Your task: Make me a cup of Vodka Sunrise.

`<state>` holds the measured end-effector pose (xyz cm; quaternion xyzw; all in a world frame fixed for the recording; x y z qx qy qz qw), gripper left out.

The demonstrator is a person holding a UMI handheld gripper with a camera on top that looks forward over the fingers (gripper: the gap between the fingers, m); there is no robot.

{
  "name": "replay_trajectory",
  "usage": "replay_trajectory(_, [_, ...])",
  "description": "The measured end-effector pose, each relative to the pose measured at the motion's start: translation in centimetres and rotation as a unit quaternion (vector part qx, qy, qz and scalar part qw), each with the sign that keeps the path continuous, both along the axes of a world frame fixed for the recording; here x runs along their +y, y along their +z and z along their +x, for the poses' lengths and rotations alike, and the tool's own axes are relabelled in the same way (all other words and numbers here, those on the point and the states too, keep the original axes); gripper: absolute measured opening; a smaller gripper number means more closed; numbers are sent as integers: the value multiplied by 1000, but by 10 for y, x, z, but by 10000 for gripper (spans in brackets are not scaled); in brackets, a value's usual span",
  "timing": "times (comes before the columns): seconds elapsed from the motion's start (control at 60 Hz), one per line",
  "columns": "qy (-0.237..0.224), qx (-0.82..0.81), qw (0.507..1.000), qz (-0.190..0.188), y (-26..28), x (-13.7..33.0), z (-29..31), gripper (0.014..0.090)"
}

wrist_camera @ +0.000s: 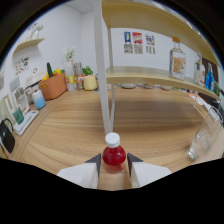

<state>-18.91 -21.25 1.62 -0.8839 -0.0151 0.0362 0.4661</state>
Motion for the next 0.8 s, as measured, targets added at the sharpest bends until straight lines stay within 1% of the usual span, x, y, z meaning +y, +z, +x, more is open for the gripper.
replay_trajectory(0.05, [7, 1, 1000, -2, 3, -4, 0, 532])
replay_trajectory(0.133, [23, 11, 1000, 0, 18, -13, -2, 791])
replay_trajectory(0.15, [24, 13, 1000, 2, 24, -16, -1, 827])
replay_trajectory(0.183, [26, 18, 999, 7, 35, -20, 1, 854])
replay_trajectory(0.35, [28, 39, 998, 50, 103, -43, 22, 852])
replay_trajectory(0.467, [17, 23, 997, 70, 136, -65, 64, 854])
replay_trajectory(0.617, [-14, 9, 997, 81, 150, -94, 128, 856])
replay_trajectory(0.8, [-42, -6, 997, 72, 149, -110, 198, 854])
